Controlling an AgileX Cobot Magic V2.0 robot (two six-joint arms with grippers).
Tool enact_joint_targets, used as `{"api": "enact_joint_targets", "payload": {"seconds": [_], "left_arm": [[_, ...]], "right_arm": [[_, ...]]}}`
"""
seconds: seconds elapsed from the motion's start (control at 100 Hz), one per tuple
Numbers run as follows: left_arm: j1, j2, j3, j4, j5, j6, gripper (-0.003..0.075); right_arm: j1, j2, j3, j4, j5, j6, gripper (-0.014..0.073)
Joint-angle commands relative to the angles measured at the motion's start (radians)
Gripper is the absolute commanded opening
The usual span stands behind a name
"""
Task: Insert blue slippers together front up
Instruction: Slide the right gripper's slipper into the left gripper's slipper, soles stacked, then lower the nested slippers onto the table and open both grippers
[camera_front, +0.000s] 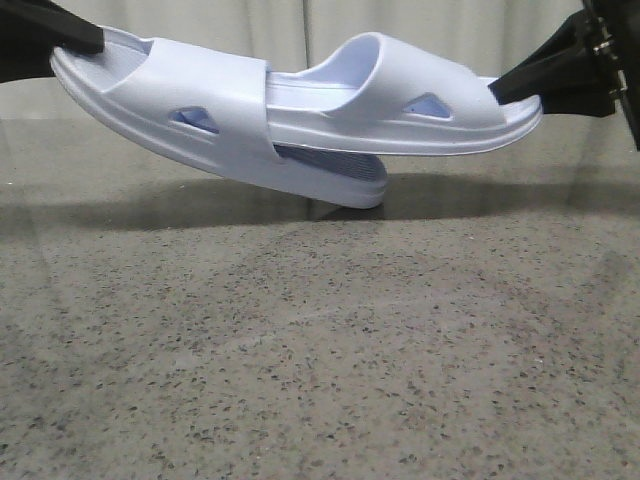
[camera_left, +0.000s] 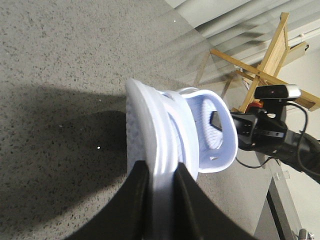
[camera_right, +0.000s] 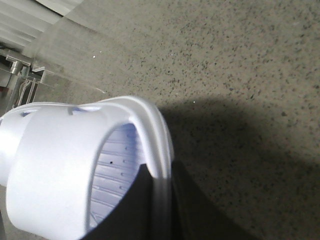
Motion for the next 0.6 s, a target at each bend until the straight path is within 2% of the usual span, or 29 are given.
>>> {"api": "enact_joint_targets", "payload": {"seconds": [0.0, 0.22, 0.33, 0.42, 0.59], "left_arm": [[-0.031, -0.036, -0.028, -0.092, 0.146, -0.009, 0.0015], [-0.031, -0.036, -0.028, -0.093, 0.146, -0.009, 0.0015], [-0.031, -0.036, -0.028, -0.091, 0.146, -0.009, 0.0015], [-0.012, -0.036, -0.028, -0.091, 0.146, -0.006, 0.0015], [0.059, -0.036, -0.028, -0.058, 0.146, 0.001, 0.0015]], "right_arm": [[0.04, -0.006, -0.046, 0.087, 0.119, -0.032, -0.01], [0.146, 0.024, -0.118, 0.087, 0.096, -0.032, -0.01], [0.161, 0.026, -0.144, 0.084, 0.086, -0.032, -0.0086], [0.139, 0.026, -0.144, 0.081, 0.112, -0.032, -0.0001], [0.043, 0.026, -0.144, 0.068, 0.232, -0.032, 0.0238]]}}
